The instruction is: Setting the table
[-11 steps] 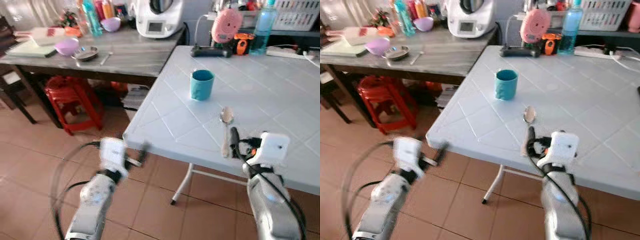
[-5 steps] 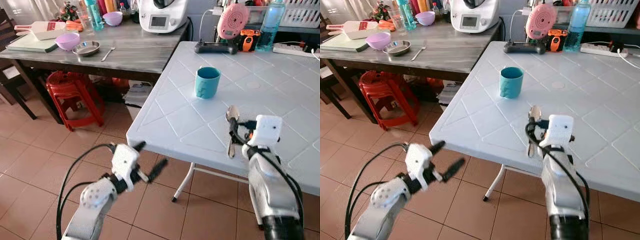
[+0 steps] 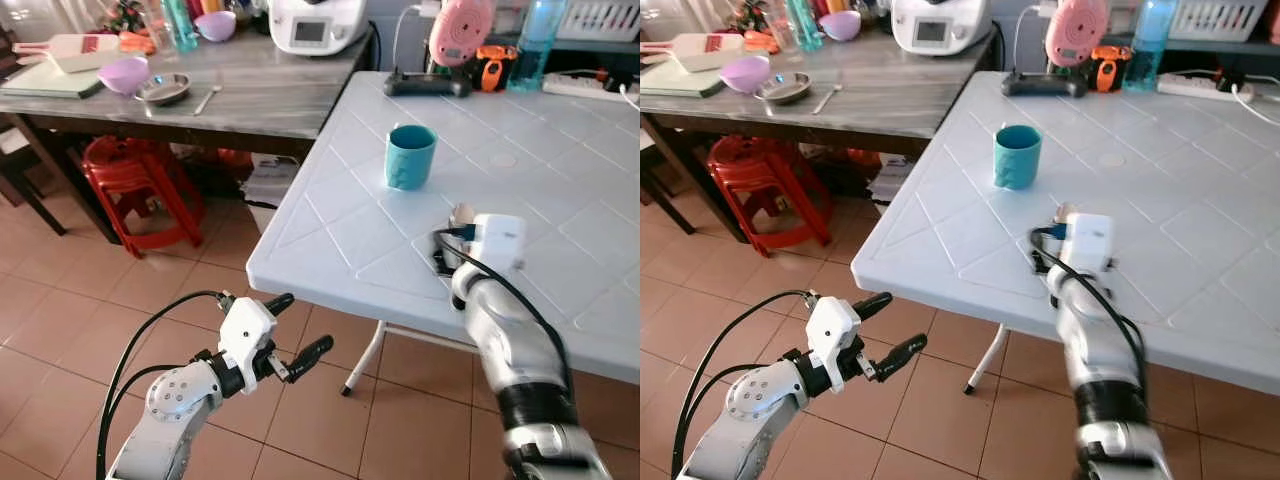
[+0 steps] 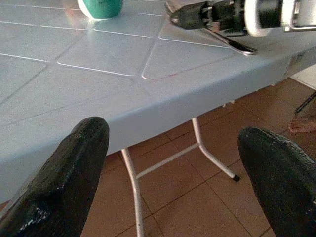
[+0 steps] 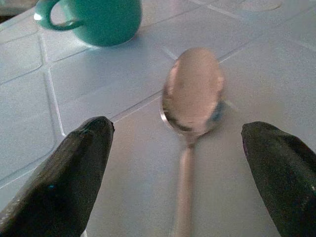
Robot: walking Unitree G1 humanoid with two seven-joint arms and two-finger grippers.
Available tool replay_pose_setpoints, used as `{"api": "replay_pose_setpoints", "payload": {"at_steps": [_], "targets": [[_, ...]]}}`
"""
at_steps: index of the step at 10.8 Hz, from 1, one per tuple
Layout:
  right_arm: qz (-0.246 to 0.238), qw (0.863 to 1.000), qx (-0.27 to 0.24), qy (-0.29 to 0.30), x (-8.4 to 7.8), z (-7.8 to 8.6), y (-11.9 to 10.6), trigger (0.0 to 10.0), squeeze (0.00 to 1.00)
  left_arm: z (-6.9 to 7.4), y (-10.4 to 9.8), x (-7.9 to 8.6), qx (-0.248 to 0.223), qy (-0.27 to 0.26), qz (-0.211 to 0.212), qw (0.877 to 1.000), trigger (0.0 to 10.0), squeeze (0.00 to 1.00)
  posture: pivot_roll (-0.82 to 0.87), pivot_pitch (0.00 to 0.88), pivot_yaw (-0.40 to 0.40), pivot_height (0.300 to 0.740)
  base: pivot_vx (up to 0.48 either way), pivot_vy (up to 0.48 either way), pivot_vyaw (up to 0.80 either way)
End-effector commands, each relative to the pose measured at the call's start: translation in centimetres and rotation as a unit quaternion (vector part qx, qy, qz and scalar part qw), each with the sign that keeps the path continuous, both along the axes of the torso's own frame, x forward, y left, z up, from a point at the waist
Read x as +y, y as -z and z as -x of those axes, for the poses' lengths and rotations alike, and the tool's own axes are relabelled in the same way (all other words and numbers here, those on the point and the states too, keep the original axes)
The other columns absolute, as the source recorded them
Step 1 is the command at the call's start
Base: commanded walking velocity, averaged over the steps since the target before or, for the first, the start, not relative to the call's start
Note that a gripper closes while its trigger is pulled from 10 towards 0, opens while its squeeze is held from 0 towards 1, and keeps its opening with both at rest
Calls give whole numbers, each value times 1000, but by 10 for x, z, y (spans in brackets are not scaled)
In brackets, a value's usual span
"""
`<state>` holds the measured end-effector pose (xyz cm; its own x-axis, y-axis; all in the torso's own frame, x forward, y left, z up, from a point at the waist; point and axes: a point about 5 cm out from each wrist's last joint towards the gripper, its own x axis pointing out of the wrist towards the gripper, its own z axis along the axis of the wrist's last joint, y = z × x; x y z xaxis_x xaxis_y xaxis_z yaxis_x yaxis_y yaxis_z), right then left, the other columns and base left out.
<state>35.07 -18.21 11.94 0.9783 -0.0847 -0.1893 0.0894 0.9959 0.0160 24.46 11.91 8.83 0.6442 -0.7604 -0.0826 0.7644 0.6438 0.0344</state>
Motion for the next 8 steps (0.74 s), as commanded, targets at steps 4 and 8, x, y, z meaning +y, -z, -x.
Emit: {"api": "replay_pose_setpoints", "payload": {"at_steps": [4, 8], "targets": [[10, 997, 65, -36, 22, 3, 24, 0, 0, 8, -1, 1, 0, 12, -5, 1000, 10000, 0, 72, 120, 66, 740, 0, 0, 0], [43, 992, 119, -12, 10, 16, 46, 0, 0, 3, -10, -2, -10, 23, 14, 1000, 10000, 0, 62, 115, 63, 740, 0, 0, 0]]}}
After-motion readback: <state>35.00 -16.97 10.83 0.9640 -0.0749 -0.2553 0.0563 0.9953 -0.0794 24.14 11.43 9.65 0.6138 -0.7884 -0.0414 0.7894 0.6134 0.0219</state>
